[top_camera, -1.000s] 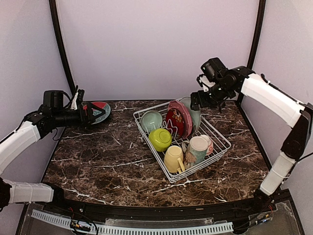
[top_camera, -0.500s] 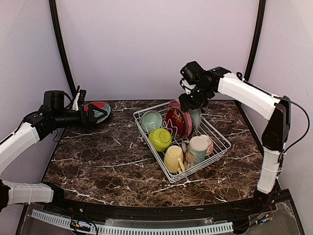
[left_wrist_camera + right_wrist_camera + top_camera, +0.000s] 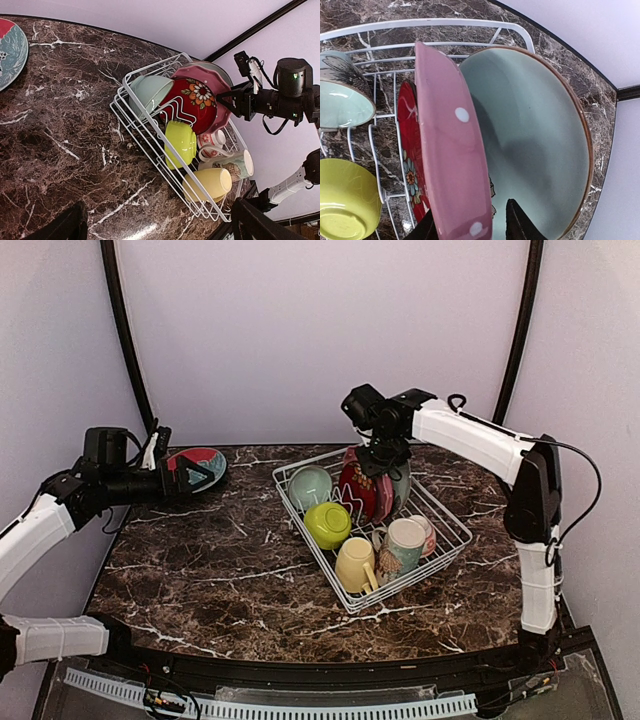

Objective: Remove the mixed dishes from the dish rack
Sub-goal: Grab the plate from the dish rack.

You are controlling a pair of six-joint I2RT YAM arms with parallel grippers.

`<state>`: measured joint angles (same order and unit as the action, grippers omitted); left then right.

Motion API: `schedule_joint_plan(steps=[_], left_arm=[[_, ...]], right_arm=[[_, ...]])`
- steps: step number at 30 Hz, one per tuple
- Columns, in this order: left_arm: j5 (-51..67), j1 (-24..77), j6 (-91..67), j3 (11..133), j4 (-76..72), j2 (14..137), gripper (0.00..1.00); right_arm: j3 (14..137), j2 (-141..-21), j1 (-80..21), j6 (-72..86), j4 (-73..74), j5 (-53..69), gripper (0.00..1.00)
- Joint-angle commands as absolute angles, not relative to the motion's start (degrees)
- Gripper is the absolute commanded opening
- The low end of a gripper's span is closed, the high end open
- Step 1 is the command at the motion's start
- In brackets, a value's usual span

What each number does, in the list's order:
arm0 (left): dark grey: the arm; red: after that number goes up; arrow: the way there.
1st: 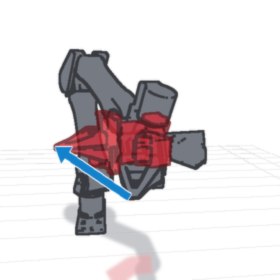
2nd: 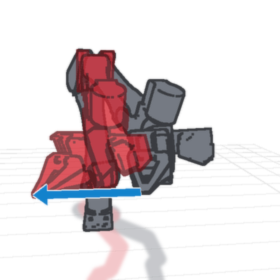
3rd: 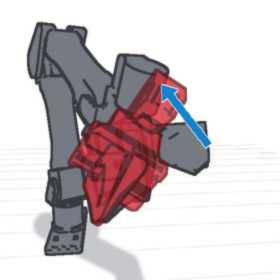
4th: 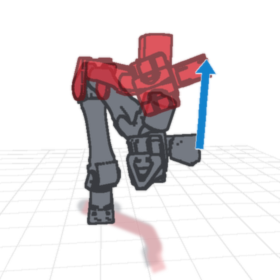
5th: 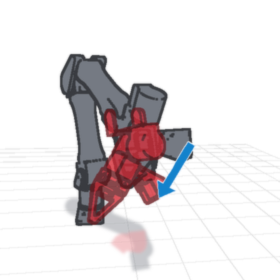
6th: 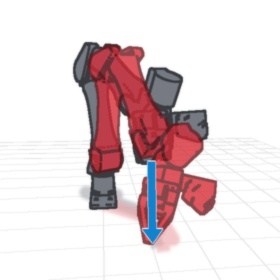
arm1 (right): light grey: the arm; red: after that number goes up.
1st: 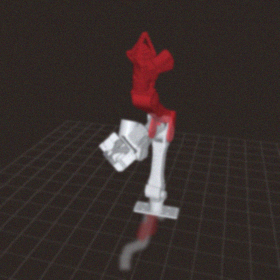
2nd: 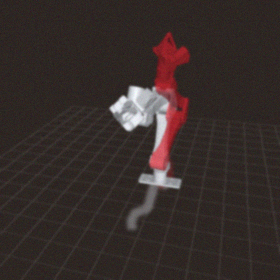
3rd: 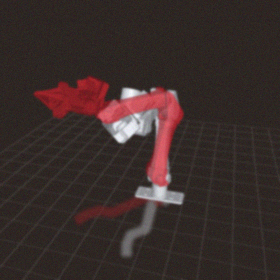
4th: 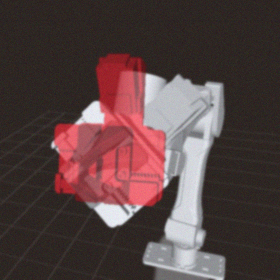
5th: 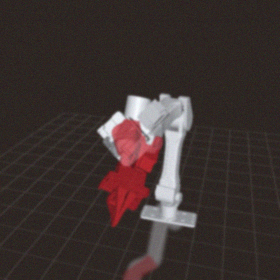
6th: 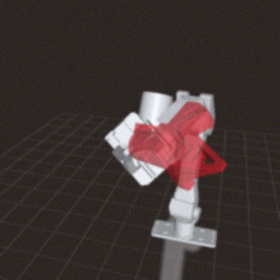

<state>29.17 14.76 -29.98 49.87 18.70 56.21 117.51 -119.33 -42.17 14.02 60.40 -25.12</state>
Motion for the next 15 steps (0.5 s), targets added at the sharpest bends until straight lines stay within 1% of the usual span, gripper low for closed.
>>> schedule_joint_plan(steps=[1,9,11,15], left_arm=[[28.2,15.0,-29.2,51.3,21.4,54.3,0.99],[29.7,15.0,-30.2,51.1,20.6,53.8,0.99],[30.6,15.0,-30.1,51.5,20.6,53.9,0.99],[32.8,15.0,-30.2,52.0,20.6,53.9,0.99]], right_arm=[[119.6,-121.9,-42.9,12.7,61.8,-30.2,0.39],[120.4,-123.7,-42.8,11.3,59.9,-29.0,0.39],[121.1,-124.1,-42.8,11.2,59.9,-28.6,0.35],[121.7,-124.0,-42.9,10.9,60.1,-27.5,0.24]])
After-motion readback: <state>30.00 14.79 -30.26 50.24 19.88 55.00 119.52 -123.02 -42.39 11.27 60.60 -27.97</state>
